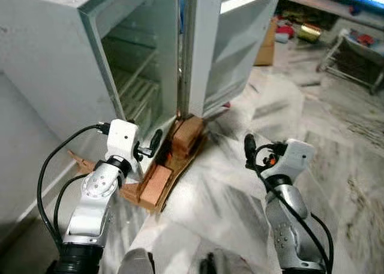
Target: Restocking fridge
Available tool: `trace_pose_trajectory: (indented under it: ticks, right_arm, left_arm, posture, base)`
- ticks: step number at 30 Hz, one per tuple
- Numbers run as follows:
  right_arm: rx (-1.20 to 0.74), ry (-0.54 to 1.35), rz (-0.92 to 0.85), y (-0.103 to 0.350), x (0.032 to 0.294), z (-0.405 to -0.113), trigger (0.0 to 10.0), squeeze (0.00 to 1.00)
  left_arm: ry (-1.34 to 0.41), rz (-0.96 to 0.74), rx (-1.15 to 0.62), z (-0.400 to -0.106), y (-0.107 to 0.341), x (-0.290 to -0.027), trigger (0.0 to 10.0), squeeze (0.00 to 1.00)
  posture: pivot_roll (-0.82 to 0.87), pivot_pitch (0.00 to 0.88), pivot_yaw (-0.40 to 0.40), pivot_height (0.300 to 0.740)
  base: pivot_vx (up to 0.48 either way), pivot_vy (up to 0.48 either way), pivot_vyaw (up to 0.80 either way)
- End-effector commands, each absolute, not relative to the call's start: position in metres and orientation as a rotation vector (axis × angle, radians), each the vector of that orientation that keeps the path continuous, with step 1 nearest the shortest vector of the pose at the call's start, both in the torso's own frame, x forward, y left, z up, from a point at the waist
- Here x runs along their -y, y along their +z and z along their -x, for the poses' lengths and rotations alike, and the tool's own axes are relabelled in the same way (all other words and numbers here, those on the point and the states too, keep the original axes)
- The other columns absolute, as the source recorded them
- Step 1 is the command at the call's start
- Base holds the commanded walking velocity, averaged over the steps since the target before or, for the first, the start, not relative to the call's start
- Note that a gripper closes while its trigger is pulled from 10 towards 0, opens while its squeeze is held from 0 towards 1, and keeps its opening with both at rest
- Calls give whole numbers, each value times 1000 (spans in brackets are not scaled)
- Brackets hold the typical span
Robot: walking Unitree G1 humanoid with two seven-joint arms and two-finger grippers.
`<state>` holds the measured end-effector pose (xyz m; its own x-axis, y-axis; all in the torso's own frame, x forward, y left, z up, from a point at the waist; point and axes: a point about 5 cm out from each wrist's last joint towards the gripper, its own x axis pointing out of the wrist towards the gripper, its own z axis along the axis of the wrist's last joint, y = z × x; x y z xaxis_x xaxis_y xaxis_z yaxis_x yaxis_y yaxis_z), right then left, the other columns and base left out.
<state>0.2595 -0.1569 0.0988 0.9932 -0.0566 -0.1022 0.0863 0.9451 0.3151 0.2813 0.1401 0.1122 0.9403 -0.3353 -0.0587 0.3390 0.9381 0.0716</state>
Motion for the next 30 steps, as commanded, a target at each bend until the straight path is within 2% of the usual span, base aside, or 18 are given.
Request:
trace_pose_trajectory:
  ticks: [1, 6, 10, 18, 24, 30]
  right_arm:
    - [-73, -78, -322, 102, 157, -258, 10000, 0]
    - [-39, -36, -247, 110, 154, -261, 10000, 0]
    - [-12, -40, -236, 116, 157, -267, 10000, 0]
    - [6, -38, -223, 123, 154, -275, 10000, 0]
    - [-8, -68, -224, 118, 161, -274, 10000, 0]
    - [-17, -79, -214, 115, 165, -270, 10000, 0]
  left_arm:
    - [-379, -69, -33, -281, 116, -130, 10000, 0]
    - [-329, -88, -32, -279, 127, -134, 10000, 0]
    - [-322, -98, -35, -273, 130, -137, 10000, 0]
    - [-320, -81, -69, -267, 125, -134, 10000, 0]
    - [-321, -75, -82, -267, 122, -131, 10000, 0]
    - [-322, -76, -80, -274, 123, -129, 10000, 0]
  posture:
    - [14, 127, -38, 740]
    - [-1, 156, -34, 740]
    - [-1, 174, -28, 740]
    - [10, 177, -32, 740]
    - [11, 151, -35, 740]
    - [3, 137, -39, 740]
  base:
    - [349, -326, 0]
    - [398, -263, 0]
    - [435, 0, 0]
    - [445, 0, -697]
    - [450, 0, -738]
    - [472, 0, 0]
